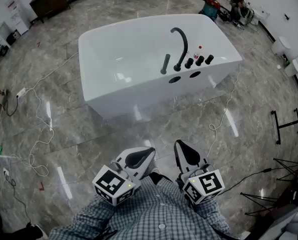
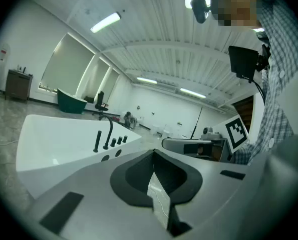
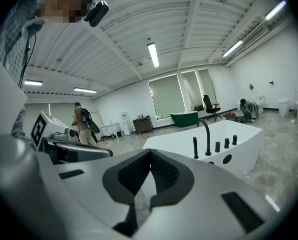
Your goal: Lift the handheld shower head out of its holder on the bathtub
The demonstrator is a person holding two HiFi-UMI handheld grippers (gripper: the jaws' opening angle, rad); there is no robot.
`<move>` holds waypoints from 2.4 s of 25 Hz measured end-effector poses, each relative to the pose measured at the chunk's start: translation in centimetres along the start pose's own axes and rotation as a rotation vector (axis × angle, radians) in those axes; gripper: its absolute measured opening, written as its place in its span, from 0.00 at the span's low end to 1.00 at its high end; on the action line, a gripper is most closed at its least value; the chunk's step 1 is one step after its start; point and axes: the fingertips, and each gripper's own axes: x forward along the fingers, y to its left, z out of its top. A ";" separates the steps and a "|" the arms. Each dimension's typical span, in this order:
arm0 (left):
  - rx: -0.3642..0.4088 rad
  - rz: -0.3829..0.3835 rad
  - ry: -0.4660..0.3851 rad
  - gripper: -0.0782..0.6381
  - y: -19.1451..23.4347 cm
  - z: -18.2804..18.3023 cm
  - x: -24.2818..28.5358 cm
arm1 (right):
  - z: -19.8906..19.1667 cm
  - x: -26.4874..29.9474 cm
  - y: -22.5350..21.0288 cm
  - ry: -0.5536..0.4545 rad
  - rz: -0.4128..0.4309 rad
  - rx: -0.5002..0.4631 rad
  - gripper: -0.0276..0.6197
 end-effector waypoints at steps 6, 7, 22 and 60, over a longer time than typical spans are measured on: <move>0.016 0.002 0.008 0.12 0.2 -0.1 -0.5 | 0.0 -0.1 0.4 -0.001 0.005 -0.006 0.07; 0.014 0.003 0.008 0.12 0.3 -0.1 -0.5 | 0.1 -0.1 0.4 0.000 0.007 -0.008 0.07; -0.017 0.039 -0.006 0.12 0.4 -0.2 -1.1 | -0.1 -0.9 -0.3 -0.006 -0.002 0.031 0.07; -0.049 0.179 -0.061 0.12 1.5 0.9 3.9 | 1.0 -1.6 -9.3 -0.031 -0.044 0.018 0.07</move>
